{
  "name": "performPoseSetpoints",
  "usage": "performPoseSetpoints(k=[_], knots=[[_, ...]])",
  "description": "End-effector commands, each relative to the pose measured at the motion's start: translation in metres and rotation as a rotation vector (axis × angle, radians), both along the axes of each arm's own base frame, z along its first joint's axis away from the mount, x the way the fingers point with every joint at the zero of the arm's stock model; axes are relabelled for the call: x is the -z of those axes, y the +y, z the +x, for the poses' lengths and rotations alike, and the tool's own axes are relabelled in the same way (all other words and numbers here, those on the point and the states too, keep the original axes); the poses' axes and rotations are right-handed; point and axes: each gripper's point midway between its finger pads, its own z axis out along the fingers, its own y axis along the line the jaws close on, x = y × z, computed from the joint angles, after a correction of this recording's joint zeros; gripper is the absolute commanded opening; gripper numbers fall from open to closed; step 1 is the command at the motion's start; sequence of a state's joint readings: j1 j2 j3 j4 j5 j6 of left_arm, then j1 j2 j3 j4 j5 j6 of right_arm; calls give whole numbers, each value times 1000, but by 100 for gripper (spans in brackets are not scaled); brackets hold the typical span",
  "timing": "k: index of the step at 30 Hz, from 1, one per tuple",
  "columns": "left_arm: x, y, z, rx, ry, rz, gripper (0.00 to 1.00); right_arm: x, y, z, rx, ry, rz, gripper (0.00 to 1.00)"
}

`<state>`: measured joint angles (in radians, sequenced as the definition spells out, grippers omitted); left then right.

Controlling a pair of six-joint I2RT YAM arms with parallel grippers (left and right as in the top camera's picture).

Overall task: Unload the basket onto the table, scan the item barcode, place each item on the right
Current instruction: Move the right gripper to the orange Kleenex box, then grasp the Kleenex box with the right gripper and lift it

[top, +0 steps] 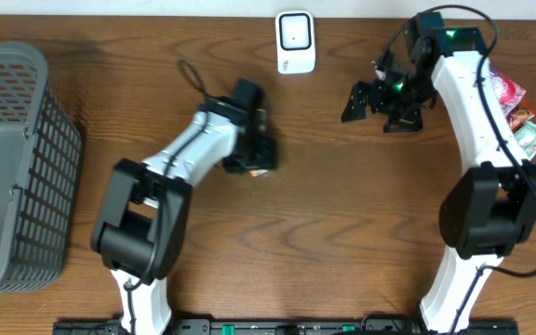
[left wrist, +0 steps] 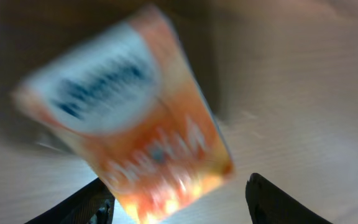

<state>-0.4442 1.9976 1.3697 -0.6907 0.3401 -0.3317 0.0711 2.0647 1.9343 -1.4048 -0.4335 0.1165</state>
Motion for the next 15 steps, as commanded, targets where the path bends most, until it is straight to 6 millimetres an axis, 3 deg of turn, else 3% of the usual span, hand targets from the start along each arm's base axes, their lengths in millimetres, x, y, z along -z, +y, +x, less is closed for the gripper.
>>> performPoseSetpoints(k=[1,4,7,11,15], knots=[[-17,-21,4,55,-29,-39,68,-12,0,-1,-15,-36,16,99],[-50,-21,14,53,-77,-71,68,-9,3,-1,-21,-32,16,99],[-91,2,30,-7,-155,-75,75,-8,12,4,-39,-55,33,99],[-122,65,44,-223,-200,-11,81,-6,37,16,-87,-123,70,99],[-126,133,39,-423,-159,103,89,1,69,25,-156,-203,91,97]])
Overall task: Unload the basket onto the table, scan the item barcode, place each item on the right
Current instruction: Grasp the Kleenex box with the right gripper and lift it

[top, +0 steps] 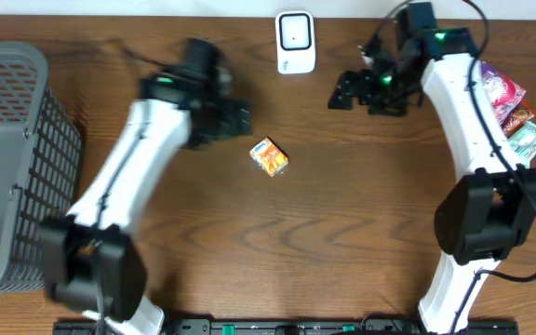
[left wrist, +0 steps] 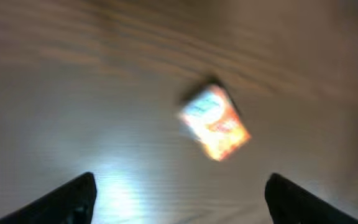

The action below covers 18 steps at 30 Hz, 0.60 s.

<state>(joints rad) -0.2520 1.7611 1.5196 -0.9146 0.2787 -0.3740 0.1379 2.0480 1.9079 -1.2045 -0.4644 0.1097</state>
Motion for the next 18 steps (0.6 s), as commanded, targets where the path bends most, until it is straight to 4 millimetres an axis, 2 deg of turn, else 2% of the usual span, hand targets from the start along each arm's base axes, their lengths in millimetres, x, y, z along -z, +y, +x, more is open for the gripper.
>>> performPoseSetpoints(k=[1,4,9,10,12,18], knots=[[-3,63,0,-208,38,98,91,13,43,-5,-105,-37,37,97],[2,84,-9,-256,94,110,99,32,66,-1,-154,-99,16,96],[5,100,-20,-297,149,118,98,66,108,-12,-244,-147,49,87],[5,102,-20,-301,149,118,98,72,114,-17,-260,-146,50,81],[5,102,-20,-302,149,118,98,81,124,-24,-286,-145,48,68],[5,102,-20,-302,149,118,98,109,136,-39,-327,-131,-19,65]])
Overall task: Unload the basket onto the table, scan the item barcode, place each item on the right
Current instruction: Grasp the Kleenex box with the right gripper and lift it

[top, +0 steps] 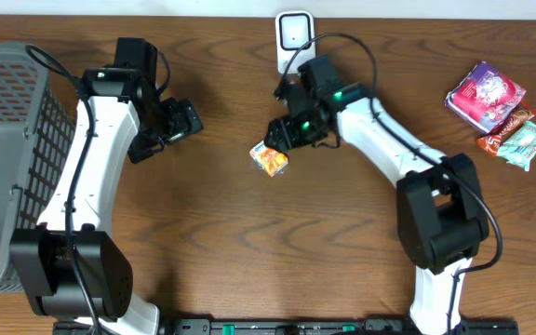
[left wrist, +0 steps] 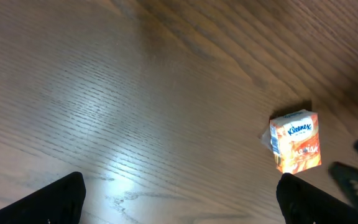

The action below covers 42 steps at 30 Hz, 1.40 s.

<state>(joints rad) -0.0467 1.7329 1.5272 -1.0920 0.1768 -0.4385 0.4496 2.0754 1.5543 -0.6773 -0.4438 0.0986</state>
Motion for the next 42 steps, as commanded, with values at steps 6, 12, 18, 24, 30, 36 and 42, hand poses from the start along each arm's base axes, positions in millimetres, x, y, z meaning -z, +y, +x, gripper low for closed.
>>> performPoseSetpoints(k=[6,12,18,24,30,36,42], knots=[[3,3,-1,-9,11,12,98,42,6,-17,-30,80,-53,51],[3,3,-1,-10,11,13,98,53,4,-21,-24,115,-69,38],[3,3,-1,-9,11,12,98,54,6,-25,-17,136,-67,34],[3,3,-1,-10,11,13,98,65,7,-34,-30,172,-87,25],[3,3,-1,-9,11,12,98,67,11,-38,9,216,-75,1],[3,3,-1,-10,11,13,98,9,31,-19,14,308,222,1],[3,3,-1,-9,11,12,98,-45,5,26,56,243,330,1]])
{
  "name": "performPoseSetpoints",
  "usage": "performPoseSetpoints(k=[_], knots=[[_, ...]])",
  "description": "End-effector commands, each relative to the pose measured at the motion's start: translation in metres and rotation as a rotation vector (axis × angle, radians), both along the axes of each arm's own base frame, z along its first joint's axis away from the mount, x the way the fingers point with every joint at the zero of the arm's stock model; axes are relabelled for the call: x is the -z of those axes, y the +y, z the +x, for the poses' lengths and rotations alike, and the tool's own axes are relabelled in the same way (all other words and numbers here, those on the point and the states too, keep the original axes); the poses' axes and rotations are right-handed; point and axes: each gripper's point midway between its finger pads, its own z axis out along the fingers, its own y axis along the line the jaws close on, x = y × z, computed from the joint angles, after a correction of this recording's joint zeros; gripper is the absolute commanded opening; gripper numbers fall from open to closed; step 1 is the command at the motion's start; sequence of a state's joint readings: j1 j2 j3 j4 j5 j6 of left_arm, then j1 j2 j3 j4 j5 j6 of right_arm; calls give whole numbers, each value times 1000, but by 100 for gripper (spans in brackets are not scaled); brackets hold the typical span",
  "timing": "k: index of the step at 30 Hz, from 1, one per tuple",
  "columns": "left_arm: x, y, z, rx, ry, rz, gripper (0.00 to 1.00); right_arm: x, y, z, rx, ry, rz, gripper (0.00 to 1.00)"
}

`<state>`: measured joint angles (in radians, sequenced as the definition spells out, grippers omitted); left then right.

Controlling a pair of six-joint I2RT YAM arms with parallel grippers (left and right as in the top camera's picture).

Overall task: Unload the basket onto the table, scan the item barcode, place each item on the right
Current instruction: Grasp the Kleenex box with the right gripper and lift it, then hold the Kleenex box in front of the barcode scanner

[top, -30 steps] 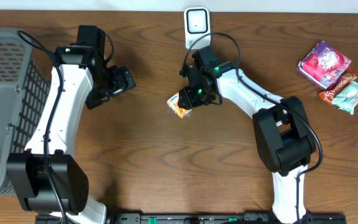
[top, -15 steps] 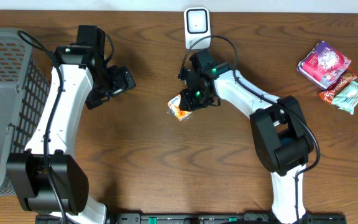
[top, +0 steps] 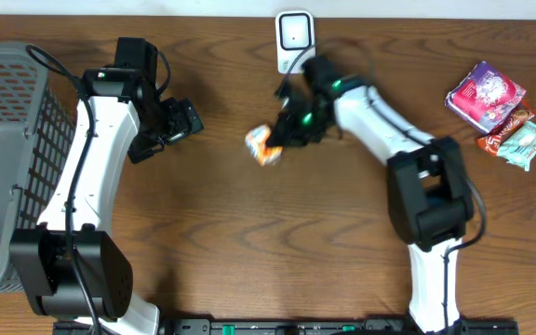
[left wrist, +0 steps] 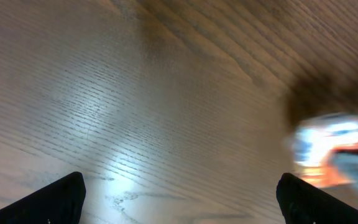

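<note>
The orange and white tissue pack [top: 261,146] shows blurred just left of the table's middle, in front of the white scanner [top: 295,42] at the back edge. My right gripper [top: 285,130] reaches in from the right and is shut on the pack's right side. In the left wrist view the pack [left wrist: 325,146] is a blur at the right edge with a grey finger across it. My left gripper [top: 167,133] stands wide open farther left, holding nothing, its fingers [left wrist: 55,199] over bare wood.
A grey mesh basket [top: 26,158] fills the left edge of the table. Several snack packets lie at the far right, a purple one [top: 487,93] and a pale green one [top: 527,140]. The right arm stretches across the back middle.
The right gripper has taken hold of the tissue pack, which now sits slightly up and to the left and is blurred. The left arm and its open gripper have not moved.
The left gripper was low over the tissue pack at mid-table while the right gripper stood at the back right. Then the pack lay alone and the left arm was back left. The right gripper then stood beside the pack, and now holds it.
</note>
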<state>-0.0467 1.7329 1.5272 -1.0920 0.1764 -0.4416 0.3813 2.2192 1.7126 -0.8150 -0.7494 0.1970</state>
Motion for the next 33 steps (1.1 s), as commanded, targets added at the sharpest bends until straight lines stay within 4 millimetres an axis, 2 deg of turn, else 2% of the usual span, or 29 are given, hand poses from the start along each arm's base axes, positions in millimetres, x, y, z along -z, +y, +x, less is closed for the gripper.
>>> performPoseSetpoints(k=[1,3,5,7,8,11,14,17,21,25,26,27,29,33], knots=[[3,3,-1,-7,11,13,98,-48,-12,31,33,-65,102,1],[3,3,-1,-6,11,13,98,-59,-24,44,65,-109,56,1],[3,3,-1,-6,11,13,98,-65,-41,60,115,-183,-64,1],[3,3,-1,-6,11,13,98,-71,-75,87,213,-338,-332,1],[3,3,-1,-6,11,13,98,-80,-92,102,268,-431,-470,1],[3,3,-1,-6,11,13,98,-108,-123,132,410,-648,-758,1],[3,3,-1,-6,11,13,98,-144,-138,153,572,-860,-967,1],[3,3,-1,-6,11,13,98,-161,-127,171,575,-1000,-989,1],[3,3,-1,-6,11,13,98,-159,-109,193,537,-1085,-931,1],[3,3,-1,-6,11,13,98,-138,-100,207,553,-1103,-911,1],[3,3,-1,-6,11,13,98,-129,-95,209,534,-1097,-895,1],[3,3,-1,-6,11,13,98,-108,-81,211,469,-1072,-837,1],[3,3,-1,-6,11,13,98,-90,-69,211,417,-1048,-793,1],[3,3,-1,-6,11,13,98,-84,-62,212,417,-1056,-796,1]])
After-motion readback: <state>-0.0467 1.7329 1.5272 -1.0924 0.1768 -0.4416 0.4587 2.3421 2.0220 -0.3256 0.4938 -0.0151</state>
